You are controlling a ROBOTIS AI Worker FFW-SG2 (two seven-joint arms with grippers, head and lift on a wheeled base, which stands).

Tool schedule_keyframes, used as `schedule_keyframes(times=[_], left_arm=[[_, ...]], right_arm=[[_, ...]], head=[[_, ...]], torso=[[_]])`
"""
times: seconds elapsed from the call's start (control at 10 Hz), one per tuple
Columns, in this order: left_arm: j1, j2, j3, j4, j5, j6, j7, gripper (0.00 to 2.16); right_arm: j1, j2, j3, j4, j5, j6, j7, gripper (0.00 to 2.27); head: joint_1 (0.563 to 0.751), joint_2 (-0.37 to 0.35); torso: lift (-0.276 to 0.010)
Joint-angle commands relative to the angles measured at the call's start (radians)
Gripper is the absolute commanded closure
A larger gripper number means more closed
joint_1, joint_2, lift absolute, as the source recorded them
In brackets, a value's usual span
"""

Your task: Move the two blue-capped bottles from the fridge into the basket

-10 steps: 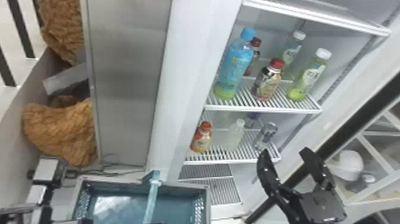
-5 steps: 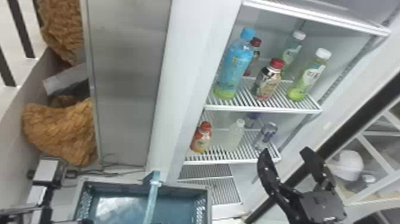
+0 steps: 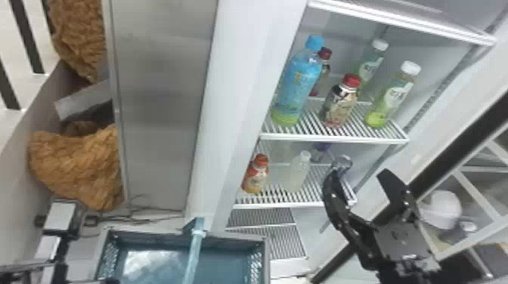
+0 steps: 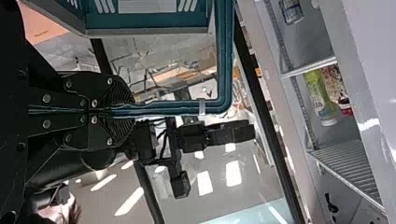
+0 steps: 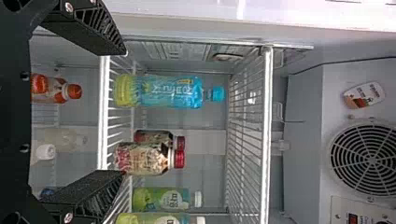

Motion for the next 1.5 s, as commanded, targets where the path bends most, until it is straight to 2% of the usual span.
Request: schedule_keyframes(times=[0.0, 0.5, 1.4], left_arm=[[0.0, 0.003, -0.003, 0.0, 0.0, 0.001, 0.0, 1.21], [-0.01, 0.007, -0.011, 0.002, 0.0, 0.001, 0.0, 1.21], [-0.015, 0.011, -0.015, 0.005, 0.0, 0.001, 0.0, 1.21]], right_arm=[[-0.052, 0.0, 0.014, 0.018, 0.004, 0.023, 0.0, 0.09], [-0.237, 0.0, 0.046, 0.136, 0.02, 0.023, -0.023, 0.09], [-0.462, -0.008, 0.104, 0.266, 0.038, 0.069, -0.084, 0.09]], head=[[0.695, -0.35], [0.695, -0.35], [0.695, -0.35]], torso=[[-0.076], [-0.076], [-0.076]])
